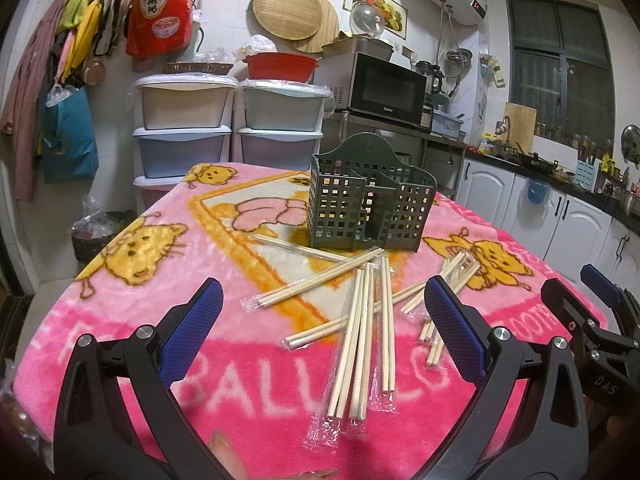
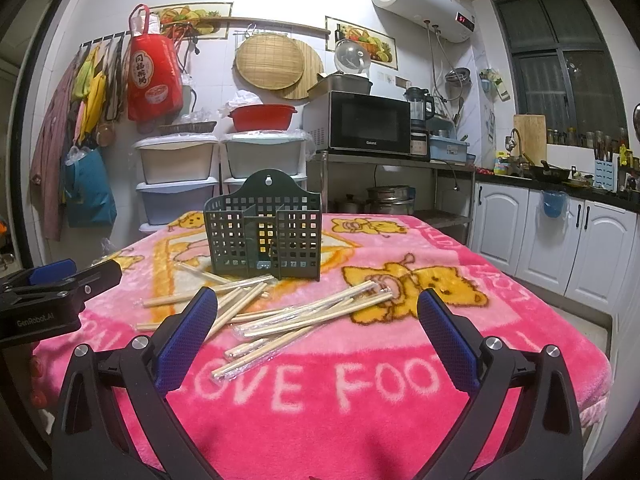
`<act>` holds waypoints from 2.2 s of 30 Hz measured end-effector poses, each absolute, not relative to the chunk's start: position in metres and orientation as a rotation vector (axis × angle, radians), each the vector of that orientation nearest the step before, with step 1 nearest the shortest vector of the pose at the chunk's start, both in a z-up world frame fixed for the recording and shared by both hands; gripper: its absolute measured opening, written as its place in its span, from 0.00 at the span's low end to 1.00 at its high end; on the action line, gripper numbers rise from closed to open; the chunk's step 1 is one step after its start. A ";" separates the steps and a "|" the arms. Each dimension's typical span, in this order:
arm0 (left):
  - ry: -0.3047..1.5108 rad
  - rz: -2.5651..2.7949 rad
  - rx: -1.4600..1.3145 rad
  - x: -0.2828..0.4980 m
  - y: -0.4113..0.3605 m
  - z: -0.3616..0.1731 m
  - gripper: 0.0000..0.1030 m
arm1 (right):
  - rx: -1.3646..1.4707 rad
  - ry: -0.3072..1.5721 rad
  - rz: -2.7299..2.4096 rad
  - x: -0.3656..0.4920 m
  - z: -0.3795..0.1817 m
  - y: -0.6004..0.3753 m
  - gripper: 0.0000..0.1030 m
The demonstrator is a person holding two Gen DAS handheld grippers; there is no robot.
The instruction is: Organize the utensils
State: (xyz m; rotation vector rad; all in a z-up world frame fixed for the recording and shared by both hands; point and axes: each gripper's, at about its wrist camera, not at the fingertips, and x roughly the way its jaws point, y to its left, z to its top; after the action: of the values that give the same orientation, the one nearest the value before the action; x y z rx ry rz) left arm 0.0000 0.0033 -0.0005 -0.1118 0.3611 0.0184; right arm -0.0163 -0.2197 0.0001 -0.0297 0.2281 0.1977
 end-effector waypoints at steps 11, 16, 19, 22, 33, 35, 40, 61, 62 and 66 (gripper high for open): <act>0.365 0.035 -0.134 0.004 0.008 0.006 0.90 | -0.036 0.245 0.211 -0.014 0.008 -0.216 0.94; 0.397 0.032 -0.159 0.014 0.017 0.012 0.90 | -0.048 0.264 0.235 -0.007 0.014 -0.212 0.94; 0.421 0.041 -0.156 0.020 0.024 0.011 0.90 | -0.045 0.280 0.241 0.001 0.015 -0.213 0.94; 0.440 0.016 -0.169 0.026 0.034 0.010 0.90 | -0.050 0.285 0.245 0.008 0.018 -0.213 0.94; 0.572 -0.085 -0.113 0.063 0.053 0.003 0.90 | -0.032 0.328 0.233 0.052 0.034 -0.224 0.94; 0.610 -0.111 -0.093 0.072 0.055 -0.002 0.90 | -0.022 0.343 0.223 0.062 0.036 -0.229 0.94; 0.684 -0.156 -0.049 0.088 0.056 -0.008 0.89 | 0.008 0.441 0.187 0.094 0.034 -0.243 0.94; 0.900 -0.210 -0.054 0.135 0.074 -0.047 0.30 | 0.131 0.861 0.259 0.225 -0.008 -0.269 0.56; 0.901 -0.213 -0.061 0.136 0.075 -0.047 0.30 | 0.145 0.880 0.265 0.229 -0.010 -0.270 0.52; 0.902 -0.204 -0.066 0.137 0.076 -0.046 0.21 | 0.171 0.931 0.267 0.240 -0.018 -0.271 0.48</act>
State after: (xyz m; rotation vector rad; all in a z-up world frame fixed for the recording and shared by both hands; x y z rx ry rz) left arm 0.1375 0.0764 -0.0465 -0.0660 0.9017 -0.2037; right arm 0.2404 -0.2706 -0.0179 0.1713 0.9306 0.2674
